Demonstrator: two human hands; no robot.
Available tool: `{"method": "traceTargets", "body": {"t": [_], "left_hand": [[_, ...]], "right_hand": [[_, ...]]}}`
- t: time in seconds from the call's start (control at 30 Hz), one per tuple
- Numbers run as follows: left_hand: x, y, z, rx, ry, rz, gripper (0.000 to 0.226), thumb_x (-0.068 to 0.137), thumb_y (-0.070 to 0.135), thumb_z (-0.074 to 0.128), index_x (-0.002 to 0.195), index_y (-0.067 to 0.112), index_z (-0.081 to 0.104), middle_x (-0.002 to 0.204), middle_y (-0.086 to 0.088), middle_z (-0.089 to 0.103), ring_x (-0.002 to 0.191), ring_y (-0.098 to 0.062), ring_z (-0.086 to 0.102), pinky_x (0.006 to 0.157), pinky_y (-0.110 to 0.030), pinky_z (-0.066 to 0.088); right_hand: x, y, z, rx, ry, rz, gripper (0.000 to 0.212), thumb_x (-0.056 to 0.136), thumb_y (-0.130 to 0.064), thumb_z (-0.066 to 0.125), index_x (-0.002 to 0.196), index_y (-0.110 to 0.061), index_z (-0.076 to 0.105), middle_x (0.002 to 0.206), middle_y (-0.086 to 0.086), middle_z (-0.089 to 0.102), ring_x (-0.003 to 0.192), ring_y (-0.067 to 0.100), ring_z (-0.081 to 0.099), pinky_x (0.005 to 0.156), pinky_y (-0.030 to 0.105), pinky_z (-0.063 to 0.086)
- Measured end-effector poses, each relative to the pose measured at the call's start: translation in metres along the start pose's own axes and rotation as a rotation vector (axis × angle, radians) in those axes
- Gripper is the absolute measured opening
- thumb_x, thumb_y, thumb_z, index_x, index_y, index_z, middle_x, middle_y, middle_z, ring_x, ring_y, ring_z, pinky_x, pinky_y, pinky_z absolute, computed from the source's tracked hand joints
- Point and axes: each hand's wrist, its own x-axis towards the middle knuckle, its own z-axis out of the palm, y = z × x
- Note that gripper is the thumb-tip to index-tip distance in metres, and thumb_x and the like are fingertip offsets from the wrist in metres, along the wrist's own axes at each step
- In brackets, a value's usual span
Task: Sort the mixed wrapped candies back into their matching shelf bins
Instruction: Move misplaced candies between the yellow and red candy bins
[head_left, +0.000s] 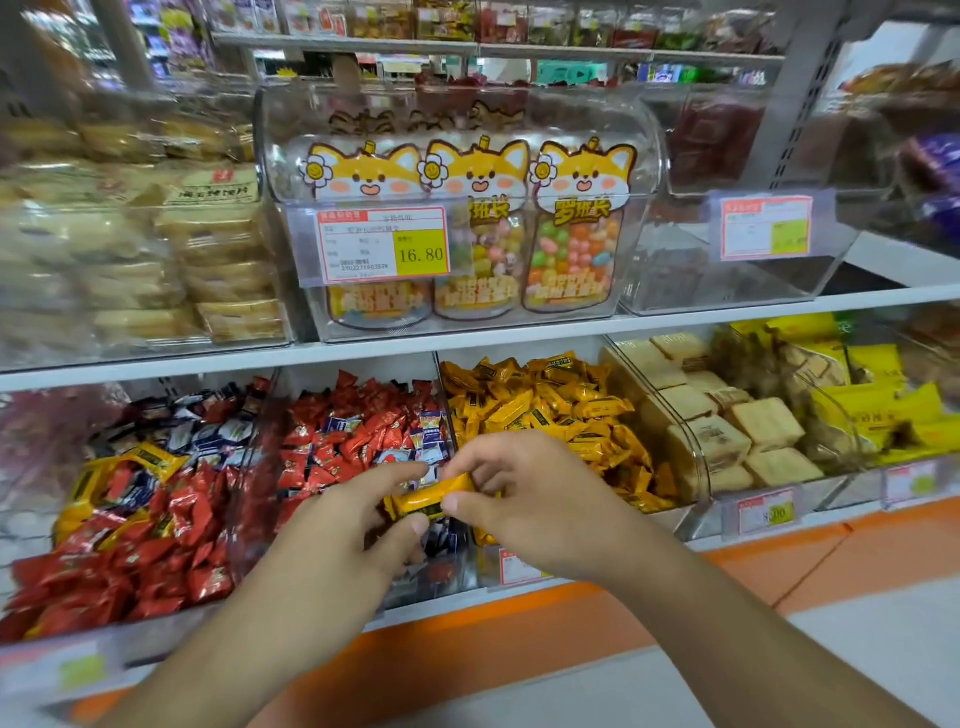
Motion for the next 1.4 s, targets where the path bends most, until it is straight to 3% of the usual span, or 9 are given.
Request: {"method": "traceTargets", "body": {"t": [0.13, 0.23, 0.3, 0.63, 0.77, 0.93, 1.2, 1.3, 1.4], "left_hand": [[-0.005, -0.004, -0.006, -0.024, 0.044, 0.013, 0.044, 0.098, 0.039, 0.063, 0.136, 0.053, 0.045, 0.109, 0.031, 0.066, 0.106, 0.010, 0.063, 0.097, -0.031, 0.053], [-0.006, -0.008, -0.014, -0.005, 0.084, 0.005, 0.039, 0.099, 0.038, 0.061, 0.131, 0.053, 0.046, 0.112, 0.040, 0.061, 0.107, 0.015, 0.057, 0.096, -0.030, 0.052], [-0.007, -0.011, -0.019, 0.000, 0.101, -0.003, 0.037, 0.099, 0.037, 0.062, 0.129, 0.053, 0.047, 0.113, 0.038, 0.061, 0.107, 0.013, 0.058, 0.095, -0.032, 0.053], [-0.023, -0.039, -0.051, 0.070, 0.170, 0.001, 0.029, 0.099, 0.028, 0.065, 0.119, 0.047, 0.055, 0.108, 0.035, 0.060, 0.107, 0.011, 0.058, 0.092, -0.024, 0.053], [-0.029, -0.075, -0.081, 0.255, 0.276, 0.007, 0.034, 0.098, 0.027, 0.067, 0.125, 0.044, 0.056, 0.116, 0.032, 0.060, 0.109, 0.020, 0.050, 0.090, -0.001, 0.037], [-0.035, -0.129, -0.138, 0.442, 0.459, -0.004, 0.048, 0.093, 0.023, 0.071, 0.139, 0.027, 0.057, 0.135, 0.013, 0.057, 0.127, -0.010, 0.050, 0.104, -0.009, 0.027], [-0.043, -0.189, -0.174, 0.352, 0.263, -0.264, 0.092, 0.098, 0.055, 0.051, 0.164, 0.015, 0.001, 0.171, -0.006, 0.009, 0.157, -0.019, 0.013, 0.124, -0.029, 0.013], [-0.042, -0.198, -0.172, 0.293, 0.152, -0.293, 0.097, 0.098, 0.063, 0.047, 0.160, 0.027, -0.018, 0.172, -0.002, -0.001, 0.156, -0.022, 0.016, 0.125, -0.036, 0.019], [-0.041, -0.209, -0.178, 0.220, 0.106, -0.283, 0.104, 0.093, 0.069, 0.051, 0.156, 0.037, -0.025, 0.172, 0.002, -0.002, 0.155, -0.019, 0.023, 0.124, -0.041, 0.027]], "right_hand": [[0.004, 0.006, -0.012, 0.001, 0.110, 0.019, 0.005, 0.095, -0.032, 0.073, 0.091, -0.028, 0.074, 0.086, 0.003, 0.069, 0.079, 0.019, 0.065, 0.072, 0.038, 0.058], [0.014, 0.021, -0.028, -0.016, 0.421, 0.115, 0.007, 0.096, -0.031, 0.071, 0.102, -0.030, 0.073, 0.087, -0.007, 0.070, 0.079, 0.009, 0.064, 0.062, 0.026, 0.056], [0.018, 0.031, -0.033, -0.093, 0.474, 0.155, 0.029, 0.096, -0.032, 0.071, 0.125, -0.028, 0.069, 0.104, -0.014, 0.070, 0.093, 0.001, 0.064, 0.073, 0.019, 0.053], [0.025, 0.020, -0.003, -0.235, 0.346, 0.068, 0.028, 0.097, -0.024, 0.068, 0.124, -0.031, 0.066, 0.106, -0.022, 0.065, 0.099, -0.006, 0.060, 0.072, 0.008, 0.048], [0.029, -0.002, 0.021, -0.291, 0.269, -0.013, 0.027, 0.097, -0.024, 0.068, 0.123, -0.032, 0.067, 0.109, -0.025, 0.063, 0.100, -0.012, 0.056, 0.090, 0.012, 0.050], [0.040, -0.036, 0.060, -0.354, 0.145, -0.113, 0.029, 0.098, -0.027, 0.067, 0.123, -0.041, 0.062, 0.114, -0.028, 0.061, 0.095, -0.022, 0.048, 0.087, 0.004, 0.044], [0.080, -0.102, 0.141, -0.379, -0.064, -0.286, 0.036, 0.103, -0.037, 0.058, 0.138, -0.042, 0.055, 0.137, -0.029, 0.053, 0.127, -0.010, 0.043, 0.100, -0.003, 0.027], [0.120, -0.123, 0.180, -0.395, -0.092, -0.316, 0.041, 0.102, -0.033, 0.059, 0.143, -0.032, 0.054, 0.138, -0.011, 0.057, 0.125, 0.008, 0.054, 0.110, 0.024, 0.044], [0.166, -0.130, 0.214, -0.442, -0.076, -0.284, 0.045, 0.098, -0.026, 0.065, 0.142, -0.021, 0.057, 0.122, 0.003, 0.067, 0.106, 0.022, 0.067, 0.095, 0.043, 0.057]]}}
